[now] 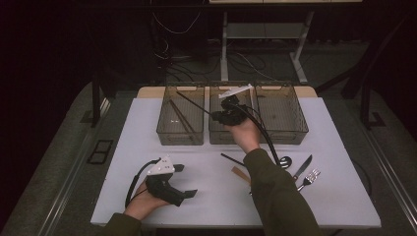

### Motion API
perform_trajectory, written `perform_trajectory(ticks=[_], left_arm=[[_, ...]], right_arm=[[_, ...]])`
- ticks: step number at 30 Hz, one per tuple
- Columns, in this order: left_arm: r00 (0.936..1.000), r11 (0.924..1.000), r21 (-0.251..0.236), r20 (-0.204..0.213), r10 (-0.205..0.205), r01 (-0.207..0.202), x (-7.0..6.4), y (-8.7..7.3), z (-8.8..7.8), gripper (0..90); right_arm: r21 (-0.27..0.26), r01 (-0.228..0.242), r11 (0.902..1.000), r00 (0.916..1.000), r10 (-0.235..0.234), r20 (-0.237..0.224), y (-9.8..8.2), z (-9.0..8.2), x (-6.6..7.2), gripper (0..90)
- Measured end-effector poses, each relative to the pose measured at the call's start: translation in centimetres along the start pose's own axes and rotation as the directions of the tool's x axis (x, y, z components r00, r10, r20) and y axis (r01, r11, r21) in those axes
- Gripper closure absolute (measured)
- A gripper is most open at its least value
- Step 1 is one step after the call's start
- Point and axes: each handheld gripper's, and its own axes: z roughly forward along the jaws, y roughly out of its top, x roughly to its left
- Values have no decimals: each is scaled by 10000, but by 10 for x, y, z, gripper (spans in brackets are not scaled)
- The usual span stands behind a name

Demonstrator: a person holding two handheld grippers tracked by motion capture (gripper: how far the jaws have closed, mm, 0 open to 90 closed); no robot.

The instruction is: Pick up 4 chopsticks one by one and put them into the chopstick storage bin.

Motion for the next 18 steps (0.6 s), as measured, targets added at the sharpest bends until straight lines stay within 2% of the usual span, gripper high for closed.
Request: perform_trajectory(ticks=[4, 15, 18], left_arm=[[10000, 10000, -70, 20, -4, 4, 1, 0, 0, 8], [9998, 9999, -135, 167, -98, 100, -2, 1, 1, 9], [9999, 9999, -132, 152, -63, 65, -1, 1, 0, 9]], right_arm=[[300, 210, 9993, 9996, -217, 202, 7, 12, 4, 862], [722, 163, 9973, 9976, -210, 658, 28, 41, 9, 861], [691, 74, 9976, 9973, -124, 724, 32, 47, 9, 861]])
